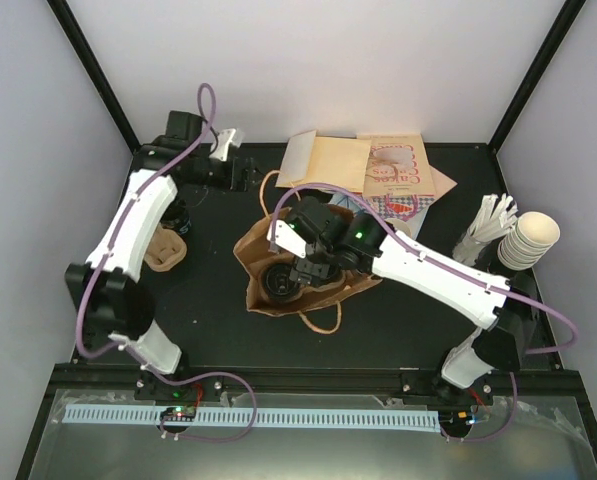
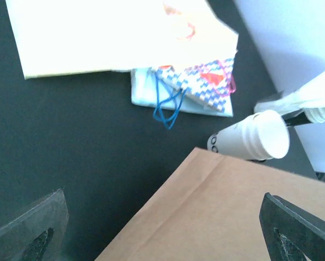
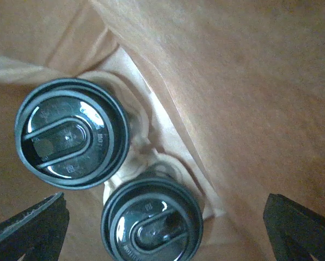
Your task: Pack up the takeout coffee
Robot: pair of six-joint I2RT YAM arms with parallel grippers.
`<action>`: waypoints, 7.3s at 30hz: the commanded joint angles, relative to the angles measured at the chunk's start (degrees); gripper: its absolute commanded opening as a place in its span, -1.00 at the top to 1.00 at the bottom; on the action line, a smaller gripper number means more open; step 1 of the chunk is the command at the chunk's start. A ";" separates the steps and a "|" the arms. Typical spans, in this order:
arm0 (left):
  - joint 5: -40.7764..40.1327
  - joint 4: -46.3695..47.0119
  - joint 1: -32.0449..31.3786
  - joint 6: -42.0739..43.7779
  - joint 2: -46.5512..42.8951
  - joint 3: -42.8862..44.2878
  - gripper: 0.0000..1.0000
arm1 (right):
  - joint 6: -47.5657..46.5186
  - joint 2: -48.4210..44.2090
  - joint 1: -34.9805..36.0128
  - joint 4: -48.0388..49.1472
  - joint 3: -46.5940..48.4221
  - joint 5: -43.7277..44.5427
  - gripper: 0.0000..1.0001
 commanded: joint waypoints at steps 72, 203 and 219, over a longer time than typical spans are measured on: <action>-4.93 -11.61 -8.50 8.65 -14.87 3.52 0.97 | 5.84 -4.28 -6.06 11.12 6.62 -5.80 -1.00; -15.45 15.83 12.74 -14.06 -61.72 -42.77 -0.97 | 53.29 -9.43 -60.72 -11.34 6.71 17.86 0.97; -15.86 15.69 12.73 -14.59 -61.85 -42.92 -0.98 | 52.50 -15.26 -60.71 -14.98 21.34 11.43 0.97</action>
